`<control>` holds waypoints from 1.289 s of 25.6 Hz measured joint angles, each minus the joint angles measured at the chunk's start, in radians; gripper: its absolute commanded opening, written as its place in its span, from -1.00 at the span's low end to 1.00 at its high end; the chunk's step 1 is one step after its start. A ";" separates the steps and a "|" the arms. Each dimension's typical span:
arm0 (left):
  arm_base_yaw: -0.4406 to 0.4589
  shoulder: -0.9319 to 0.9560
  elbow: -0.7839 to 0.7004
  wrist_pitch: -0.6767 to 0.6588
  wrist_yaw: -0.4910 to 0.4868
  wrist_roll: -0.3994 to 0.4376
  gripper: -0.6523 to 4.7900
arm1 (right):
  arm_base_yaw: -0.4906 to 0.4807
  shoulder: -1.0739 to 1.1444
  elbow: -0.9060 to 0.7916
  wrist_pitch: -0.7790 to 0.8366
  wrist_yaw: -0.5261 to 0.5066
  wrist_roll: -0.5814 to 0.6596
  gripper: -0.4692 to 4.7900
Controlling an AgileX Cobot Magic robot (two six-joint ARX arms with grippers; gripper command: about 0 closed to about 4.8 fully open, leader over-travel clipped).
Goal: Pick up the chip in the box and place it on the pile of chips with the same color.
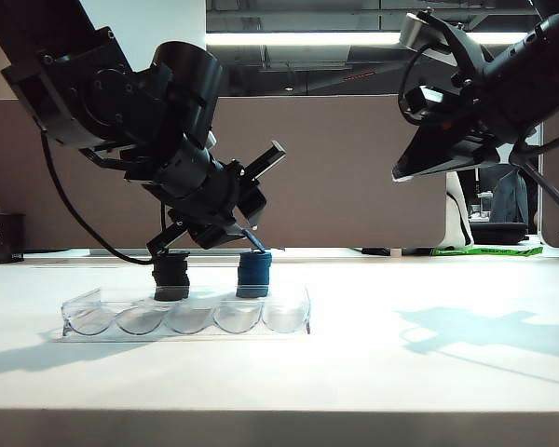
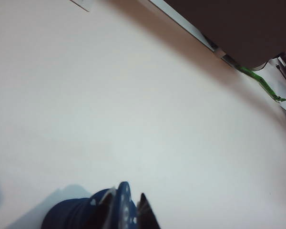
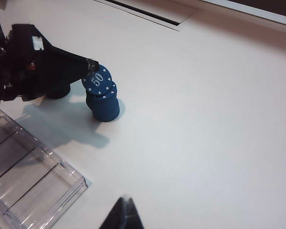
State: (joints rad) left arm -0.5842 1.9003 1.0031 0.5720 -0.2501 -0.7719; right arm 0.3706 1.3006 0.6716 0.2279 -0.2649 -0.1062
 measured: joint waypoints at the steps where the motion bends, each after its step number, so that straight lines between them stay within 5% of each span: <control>1: 0.000 0.000 0.000 0.000 0.000 0.004 -0.51 | 0.000 0.000 0.000 0.000 0.000 0.000 -0.84; 21: 0.003 0.000 0.012 -0.031 0.000 0.286 -0.52 | 0.000 0.000 0.000 0.000 -0.024 0.000 -0.84; 33: 0.004 0.000 0.012 -0.066 0.000 0.381 -0.51 | 0.000 0.000 0.000 0.000 -0.024 0.000 -0.84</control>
State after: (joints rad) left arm -0.5800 1.9007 1.0149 0.5060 -0.2504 -0.3904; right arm 0.3706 1.3006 0.6716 0.2279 -0.2893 -0.1062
